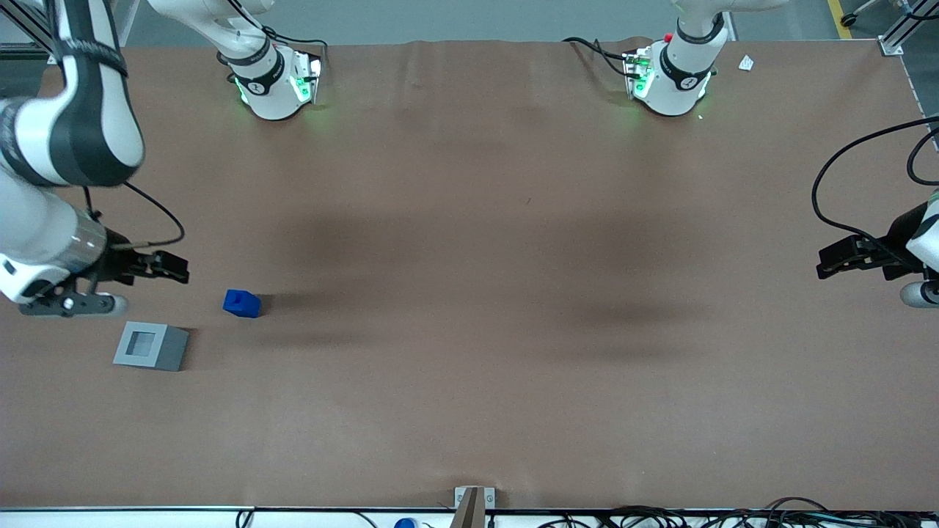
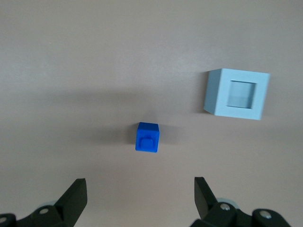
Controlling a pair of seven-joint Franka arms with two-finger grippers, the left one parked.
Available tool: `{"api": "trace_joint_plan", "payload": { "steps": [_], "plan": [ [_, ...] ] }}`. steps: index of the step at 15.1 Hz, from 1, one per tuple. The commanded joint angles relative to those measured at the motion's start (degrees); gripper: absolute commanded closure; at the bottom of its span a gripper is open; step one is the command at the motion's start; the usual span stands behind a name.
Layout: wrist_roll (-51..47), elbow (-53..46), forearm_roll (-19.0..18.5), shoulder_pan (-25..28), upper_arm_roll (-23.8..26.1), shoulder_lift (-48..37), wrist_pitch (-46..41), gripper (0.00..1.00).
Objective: Insert blue part into gray base with right arm
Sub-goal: 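Move the open right gripper over the blue block, then lower the open right gripper around the blue block and close it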
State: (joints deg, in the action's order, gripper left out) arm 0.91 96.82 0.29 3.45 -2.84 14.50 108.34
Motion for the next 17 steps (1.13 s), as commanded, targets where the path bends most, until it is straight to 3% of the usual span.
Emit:
{"api": "trace_joint_plan", "payload": {
  "steps": [1,8,17],
  "plan": [
    [0.1,1.0,0.8,0.7,-0.1,2.5,3.1,0.0],
    [-0.1,12.1,0.8,0.3,-0.1,6.0,19.6,0.05],
    [-0.2,12.2,0.9,-0.4,-0.1,11.2,20.1,0.15]
  ]
}}
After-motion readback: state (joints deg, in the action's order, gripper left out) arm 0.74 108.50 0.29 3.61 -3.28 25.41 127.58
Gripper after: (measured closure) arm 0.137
